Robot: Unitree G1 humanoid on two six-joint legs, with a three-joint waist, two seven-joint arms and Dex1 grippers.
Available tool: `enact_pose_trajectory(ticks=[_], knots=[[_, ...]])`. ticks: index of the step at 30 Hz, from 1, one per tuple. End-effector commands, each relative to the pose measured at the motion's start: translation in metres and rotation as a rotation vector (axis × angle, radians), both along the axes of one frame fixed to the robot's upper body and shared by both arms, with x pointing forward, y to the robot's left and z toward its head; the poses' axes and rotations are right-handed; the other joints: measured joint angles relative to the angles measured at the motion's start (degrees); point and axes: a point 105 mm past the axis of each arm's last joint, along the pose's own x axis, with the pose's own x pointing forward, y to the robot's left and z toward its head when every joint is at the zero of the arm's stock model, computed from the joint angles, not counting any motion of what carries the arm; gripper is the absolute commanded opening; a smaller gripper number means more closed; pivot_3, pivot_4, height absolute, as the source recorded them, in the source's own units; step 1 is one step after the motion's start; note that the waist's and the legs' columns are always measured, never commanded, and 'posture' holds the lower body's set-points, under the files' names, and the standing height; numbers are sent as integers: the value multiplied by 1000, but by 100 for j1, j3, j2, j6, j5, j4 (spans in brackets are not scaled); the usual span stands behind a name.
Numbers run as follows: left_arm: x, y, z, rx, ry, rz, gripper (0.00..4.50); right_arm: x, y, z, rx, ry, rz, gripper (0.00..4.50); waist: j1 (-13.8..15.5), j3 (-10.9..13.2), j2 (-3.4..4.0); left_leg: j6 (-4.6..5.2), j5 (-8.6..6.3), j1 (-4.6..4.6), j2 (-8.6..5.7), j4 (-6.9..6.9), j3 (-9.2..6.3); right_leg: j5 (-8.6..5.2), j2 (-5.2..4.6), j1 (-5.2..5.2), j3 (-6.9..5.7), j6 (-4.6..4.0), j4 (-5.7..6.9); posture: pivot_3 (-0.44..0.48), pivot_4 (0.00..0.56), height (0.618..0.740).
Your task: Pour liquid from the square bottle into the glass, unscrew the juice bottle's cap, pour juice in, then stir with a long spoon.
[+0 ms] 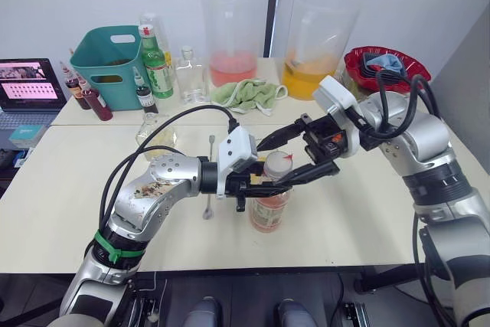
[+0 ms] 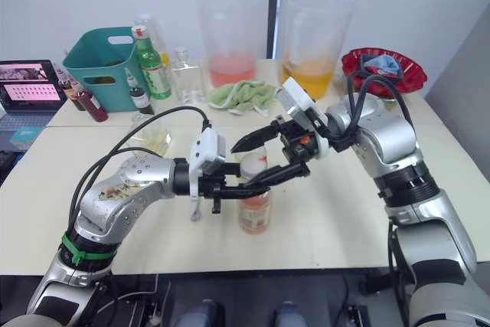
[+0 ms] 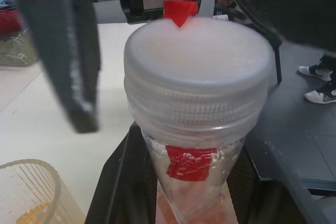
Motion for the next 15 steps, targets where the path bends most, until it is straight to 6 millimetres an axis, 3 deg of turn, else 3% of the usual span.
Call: enact_pose_trajectory(ticks=[1, 8, 15], knots=[[-4, -3, 2, 14, -17, -20, 1258, -18, -8, 19, 23, -43, 59, 4481, -4, 0, 0, 0, 0, 0, 0, 0, 0, 0, -2, -1, 0, 0, 1, 0, 150, 740], [-4, -9, 1, 0, -18, -40, 1258, -24, -19, 23, 71, -79, -134, 4481, 40, 0, 0, 0, 0, -1, -1, 0, -3, 0, -8, 2, -2, 0, 1, 0, 150, 740], [-3, -11, 0, -5, -29, -79, 1258, -24, -11, 7, 176, -96, -475, 4481, 81, 0, 0, 0, 0, -2, -4, 0, 1, 0, -11, 0, -1, 0, 3, 0, 150, 740]])
